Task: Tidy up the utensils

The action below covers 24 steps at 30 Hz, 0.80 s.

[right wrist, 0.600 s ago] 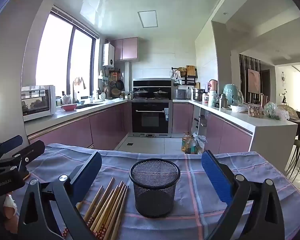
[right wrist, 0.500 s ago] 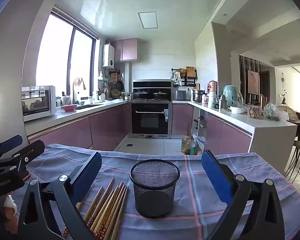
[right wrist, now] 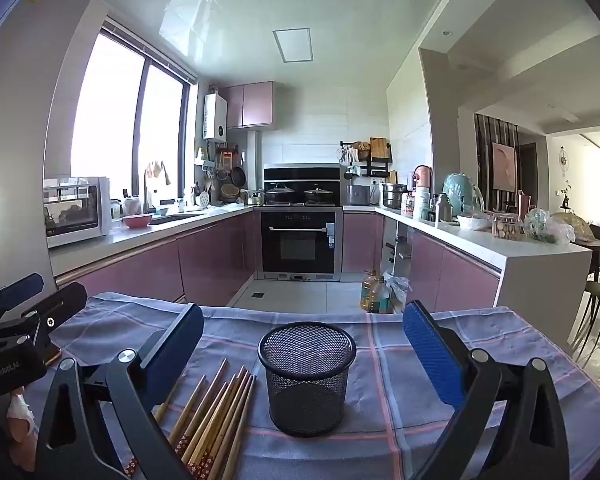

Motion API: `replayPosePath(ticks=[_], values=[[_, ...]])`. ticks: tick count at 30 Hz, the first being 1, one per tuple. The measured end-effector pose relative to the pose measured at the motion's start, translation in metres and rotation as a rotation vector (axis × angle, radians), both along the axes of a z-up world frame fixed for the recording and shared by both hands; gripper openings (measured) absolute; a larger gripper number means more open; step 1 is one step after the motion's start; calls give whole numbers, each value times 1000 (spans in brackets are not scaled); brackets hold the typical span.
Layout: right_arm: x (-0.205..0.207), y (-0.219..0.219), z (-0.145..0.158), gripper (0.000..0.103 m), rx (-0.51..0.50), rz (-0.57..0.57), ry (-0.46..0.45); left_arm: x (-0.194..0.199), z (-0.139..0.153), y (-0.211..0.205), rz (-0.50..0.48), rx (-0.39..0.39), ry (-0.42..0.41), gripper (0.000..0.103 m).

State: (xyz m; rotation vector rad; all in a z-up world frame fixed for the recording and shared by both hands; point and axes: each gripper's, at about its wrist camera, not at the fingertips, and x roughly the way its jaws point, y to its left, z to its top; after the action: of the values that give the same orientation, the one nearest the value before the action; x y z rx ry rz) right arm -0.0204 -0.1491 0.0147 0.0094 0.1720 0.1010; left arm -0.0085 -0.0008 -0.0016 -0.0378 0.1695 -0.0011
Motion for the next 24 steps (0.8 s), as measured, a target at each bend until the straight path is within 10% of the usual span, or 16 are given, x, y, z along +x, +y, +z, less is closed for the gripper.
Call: replayPosePath(ticks=[24], values=[[-6, -3, 2, 97, 1, -9, -7, -4, 0, -4, -11, -3, 2, 97]])
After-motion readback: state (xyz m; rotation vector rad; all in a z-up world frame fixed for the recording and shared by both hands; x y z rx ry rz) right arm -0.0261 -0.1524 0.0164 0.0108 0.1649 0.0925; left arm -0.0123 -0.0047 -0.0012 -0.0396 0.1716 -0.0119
